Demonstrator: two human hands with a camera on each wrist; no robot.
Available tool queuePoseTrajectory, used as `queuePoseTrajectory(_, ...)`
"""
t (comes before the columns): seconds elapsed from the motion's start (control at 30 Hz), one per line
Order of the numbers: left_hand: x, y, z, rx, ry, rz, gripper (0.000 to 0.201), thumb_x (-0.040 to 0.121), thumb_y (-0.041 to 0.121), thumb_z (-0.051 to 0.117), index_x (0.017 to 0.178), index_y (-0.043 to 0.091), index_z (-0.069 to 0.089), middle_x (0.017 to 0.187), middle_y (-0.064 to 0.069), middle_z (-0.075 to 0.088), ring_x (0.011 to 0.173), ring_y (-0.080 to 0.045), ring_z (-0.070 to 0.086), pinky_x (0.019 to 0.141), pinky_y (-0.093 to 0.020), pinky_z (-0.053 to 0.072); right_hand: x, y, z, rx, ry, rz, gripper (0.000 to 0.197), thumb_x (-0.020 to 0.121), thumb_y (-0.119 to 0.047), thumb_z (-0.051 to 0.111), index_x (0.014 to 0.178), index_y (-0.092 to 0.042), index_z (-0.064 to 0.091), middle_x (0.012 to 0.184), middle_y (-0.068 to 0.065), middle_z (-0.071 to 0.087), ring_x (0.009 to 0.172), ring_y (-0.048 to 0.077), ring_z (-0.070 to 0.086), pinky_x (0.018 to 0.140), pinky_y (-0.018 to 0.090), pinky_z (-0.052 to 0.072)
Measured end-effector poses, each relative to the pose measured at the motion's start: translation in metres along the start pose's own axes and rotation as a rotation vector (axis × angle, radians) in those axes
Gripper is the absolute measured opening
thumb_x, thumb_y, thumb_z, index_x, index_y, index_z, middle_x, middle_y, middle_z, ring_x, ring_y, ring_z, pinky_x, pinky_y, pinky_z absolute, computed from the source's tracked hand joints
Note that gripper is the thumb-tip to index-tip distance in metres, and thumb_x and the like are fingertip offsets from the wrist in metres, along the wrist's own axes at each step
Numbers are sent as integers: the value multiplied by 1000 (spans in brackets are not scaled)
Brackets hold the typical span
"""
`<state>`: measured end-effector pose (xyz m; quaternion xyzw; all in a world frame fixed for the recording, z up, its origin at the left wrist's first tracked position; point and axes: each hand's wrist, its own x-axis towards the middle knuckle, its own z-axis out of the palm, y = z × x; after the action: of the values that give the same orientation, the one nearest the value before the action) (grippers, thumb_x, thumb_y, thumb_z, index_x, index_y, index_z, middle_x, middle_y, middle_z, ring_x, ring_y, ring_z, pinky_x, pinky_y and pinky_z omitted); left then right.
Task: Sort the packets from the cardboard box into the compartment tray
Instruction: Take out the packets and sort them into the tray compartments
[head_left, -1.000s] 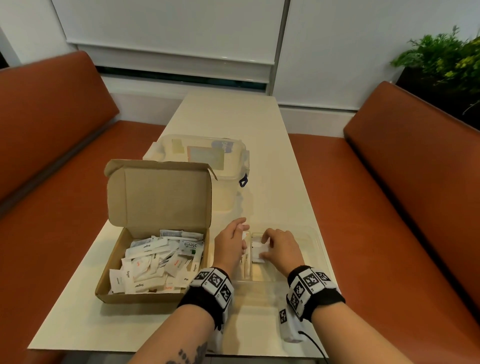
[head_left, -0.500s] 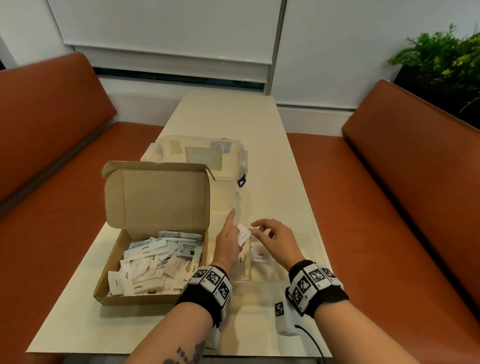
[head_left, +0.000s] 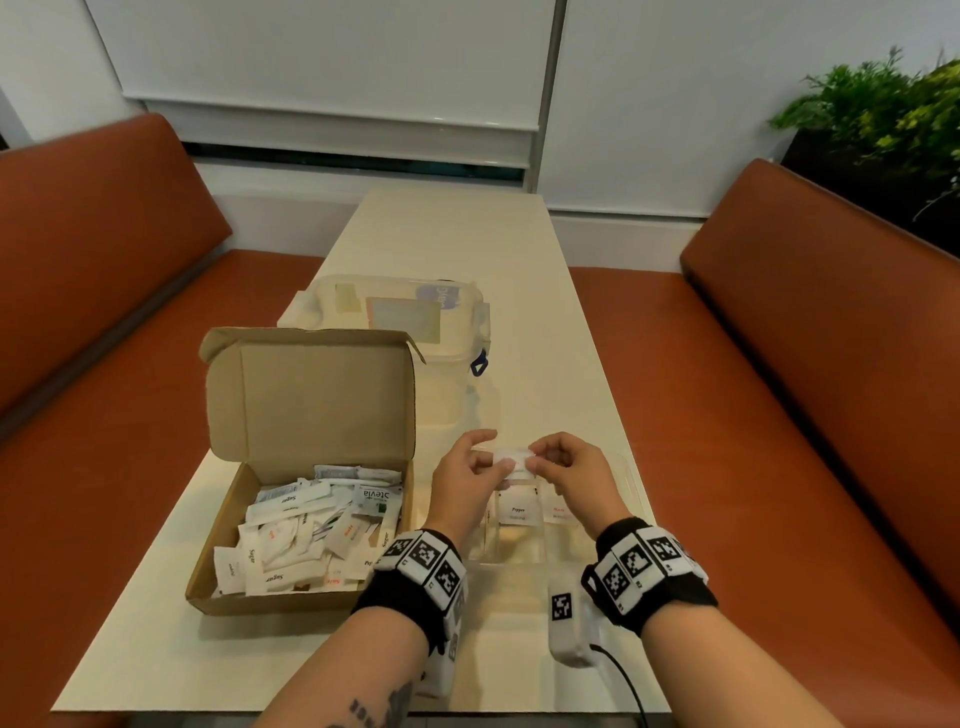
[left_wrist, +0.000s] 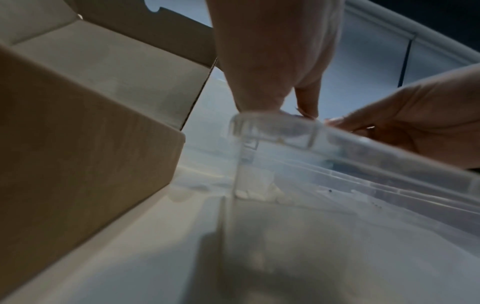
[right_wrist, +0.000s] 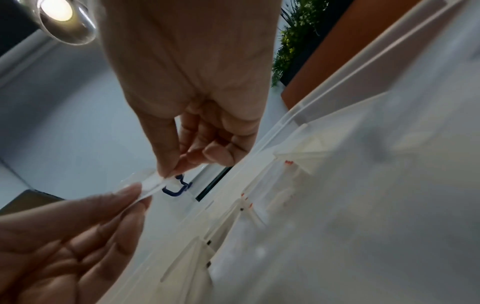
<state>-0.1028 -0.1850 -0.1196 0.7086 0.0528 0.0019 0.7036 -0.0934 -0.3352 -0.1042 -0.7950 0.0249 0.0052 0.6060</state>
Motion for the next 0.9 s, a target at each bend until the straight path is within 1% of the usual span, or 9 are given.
queuePoseTrajectory(0.1, -1, 0, -1, 57, 13, 44, 32, 81, 16, 73, 109, 26, 59, 74, 4, 69, 71, -6, 64, 71, -15, 50, -2, 0, -4, -34, -52, -12, 11, 84, -14, 69, 95, -17, 68, 65, -11, 57, 57, -2, 52, 51, 10, 40)
queuePoseTrajectory(0.17, -2, 1, 1, 93, -3, 47, 25, 82, 18, 72, 101, 30, 61, 70, 6, 70, 71, -2, 65, 66, -7, 45, -3, -3, -5, -75, -101, -27, 6, 84, -17, 70, 86, -22, 69, 55, -17, 58, 52, -6, 51, 51, 6, 39)
queuePoseTrajectory(0.23, -4, 0, 3, 138, -10, 44, 18, 85, 18, 69, 96, 31, 63, 75, 6, 71, 76, -2, 66, 66, -6, 44, -2, -3, -7, -143, -108, -30, 7, 82, -17, 73, 78, -21, 68, 48, -18, 54, 49, -5, 50, 52, 6, 39)
queuePoseTrajectory(0.3, -7, 0, 5, 203, -2, 71, 12, 88, 18, 66, 96, 27, 67, 86, 6, 71, 86, -5, 65, 72, -7, 46, -1, 0, -13, -235, -57, -8, 7, 80, -16, 74, 76, -17, 68, 55, -13, 55, 55, 2, 52, 58, 13, 43)
queuePoseTrajectory(0.43, -6, -4, 1, 488, 106, 188, 23, 91, 11, 59, 112, 17, 67, 120, 1, 61, 119, -15, 49, 100, -20, 33, -4, 14, -30, -429, 56, 87, 8, 80, -19, 73, 72, -16, 70, 68, -4, 65, 70, 13, 60, 68, 24, 47)
queuePoseTrajectory(0.57, -7, -4, -1, 547, 94, 45, 57, 91, -9, 41, 143, 14, 39, 152, -3, 32, 141, -16, 25, 114, -22, 16, -7, 27, -34, -652, 19, 131, 10, 80, -26, 73, 79, -17, 76, 82, -2, 70, 80, 11, 62, 74, 26, 50)
queuePoseTrajectory(0.67, -11, -1, -2, 498, 97, -47, 71, 87, -18, 31, 149, 16, 26, 154, -3, 30, 140, -18, 31, 115, -29, 27, -6, 32, -28, -714, -3, 120, 11, 79, -30, 75, 82, -20, 76, 89, -1, 66, 88, 13, 59, 75, 26, 47)
queuePoseTrajectory(0.77, -13, 4, -7, 547, 117, -86, 77, 85, -18, 30, 151, 21, 23, 150, -5, 37, 130, -27, 44, 105, -33, 40, -5, 34, -26, -738, -2, 103, 10, 80, -30, 73, 83, -22, 76, 90, -3, 62, 84, 12, 56, 70, 23, 43)
queuePoseTrajectory(0.9, -16, 7, -8, 549, 112, -103, 76, 86, -18, 28, 151, 21, 23, 147, -9, 41, 127, -29, 46, 103, -33, 40, -7, 31, -28, -793, -44, 52, 11, 77, -25, 74, 85, -23, 67, 78, -6, 58, 74, 10, 54, 60, 21, 37)
